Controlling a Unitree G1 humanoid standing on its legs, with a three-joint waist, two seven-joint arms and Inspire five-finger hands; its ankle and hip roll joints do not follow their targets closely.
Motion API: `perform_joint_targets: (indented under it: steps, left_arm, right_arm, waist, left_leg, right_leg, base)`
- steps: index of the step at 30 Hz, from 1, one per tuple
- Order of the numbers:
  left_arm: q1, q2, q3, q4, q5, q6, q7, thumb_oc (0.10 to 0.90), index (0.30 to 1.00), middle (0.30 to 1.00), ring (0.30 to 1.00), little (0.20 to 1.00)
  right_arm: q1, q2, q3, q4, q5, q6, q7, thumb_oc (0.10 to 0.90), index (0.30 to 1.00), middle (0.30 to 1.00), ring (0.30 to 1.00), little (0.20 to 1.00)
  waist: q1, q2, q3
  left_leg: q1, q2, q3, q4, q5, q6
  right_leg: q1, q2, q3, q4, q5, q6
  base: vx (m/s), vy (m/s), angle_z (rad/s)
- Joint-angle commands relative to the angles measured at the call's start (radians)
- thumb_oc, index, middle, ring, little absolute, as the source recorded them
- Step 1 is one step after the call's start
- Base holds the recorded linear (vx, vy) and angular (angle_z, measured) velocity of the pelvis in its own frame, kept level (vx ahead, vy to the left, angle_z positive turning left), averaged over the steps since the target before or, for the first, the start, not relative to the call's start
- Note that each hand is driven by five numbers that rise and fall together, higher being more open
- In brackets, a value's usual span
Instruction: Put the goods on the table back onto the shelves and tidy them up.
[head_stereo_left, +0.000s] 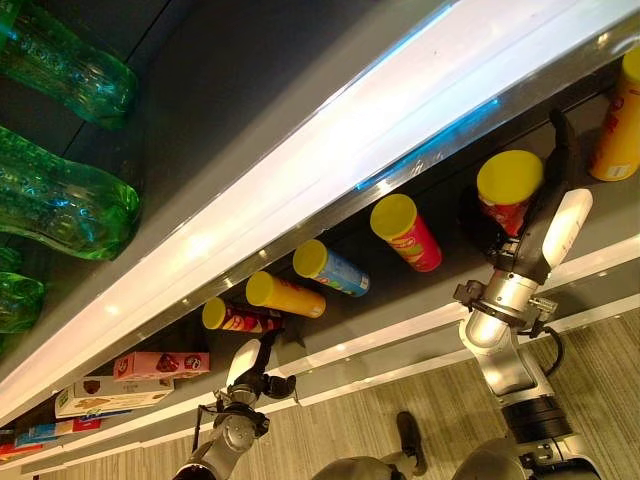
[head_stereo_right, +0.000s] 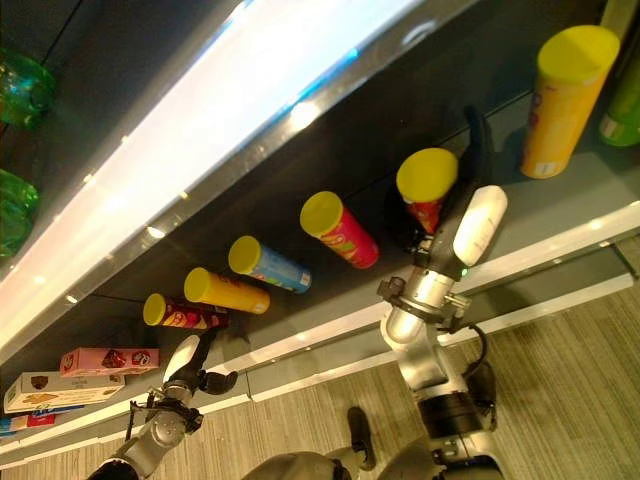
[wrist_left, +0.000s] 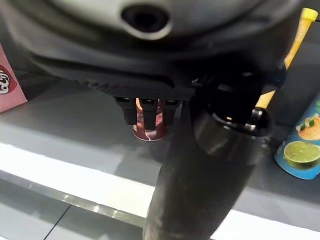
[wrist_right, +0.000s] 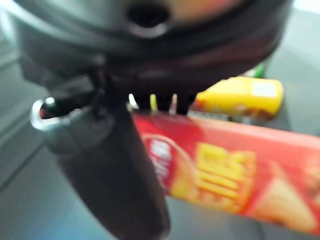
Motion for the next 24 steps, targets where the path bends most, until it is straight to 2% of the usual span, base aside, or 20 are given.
perform_joint_targets:
  steps: [1,15,24]
  left_arm:
    - [-0.002,0.128,0.001,0.012,0.006,0.004,0.074,0.8,0.9,0.9,0.9,0.9]
    - [0.017,0.118,0.014,0.024,0.029,0.018,0.084,0.8,0.9,0.9,0.9,0.9]
    - [0.041,0.117,0.023,0.032,0.046,0.026,0.087,0.8,0.9,0.9,0.9,0.9]
  right_arm:
    - [-0.03,0.015,0.031,-0.146,-0.085,-0.082,-0.006,0.8,0.9,0.9,0.9,0.9]
    - [0.042,0.019,0.06,-0.235,-0.072,-0.106,0.029,0.8,0.9,0.9,0.9,0.9]
    - [0.093,0.023,0.057,-0.266,-0.065,-0.117,0.035,0.8,0.9,0.9,0.9,0.9]
  waist:
    - [0.012,-0.032,-0.095]
    - [0.01,-0.092,-0.113]
    - [0.024,-0.15,-0.131]
  left_leg:
    - [0.003,0.006,-0.015,0.002,-0.033,0.009]
    - [0.027,0.016,-0.014,0.002,-0.043,0.011]
    - [0.05,0.029,-0.023,0.002,-0.05,0.01]
  right_leg:
    - [-0.03,-0.048,0.054,0.167,-0.116,0.009]
    - [0.005,-0.042,0.041,0.147,-0.11,0.008]
    - [0.047,-0.032,0.022,0.136,-0.116,0.003]
  base:
    - [-0.01,-0.004,-0.04]
    - [0.0,0.0,0.0]
    - [0.01,-0.016,0.02]
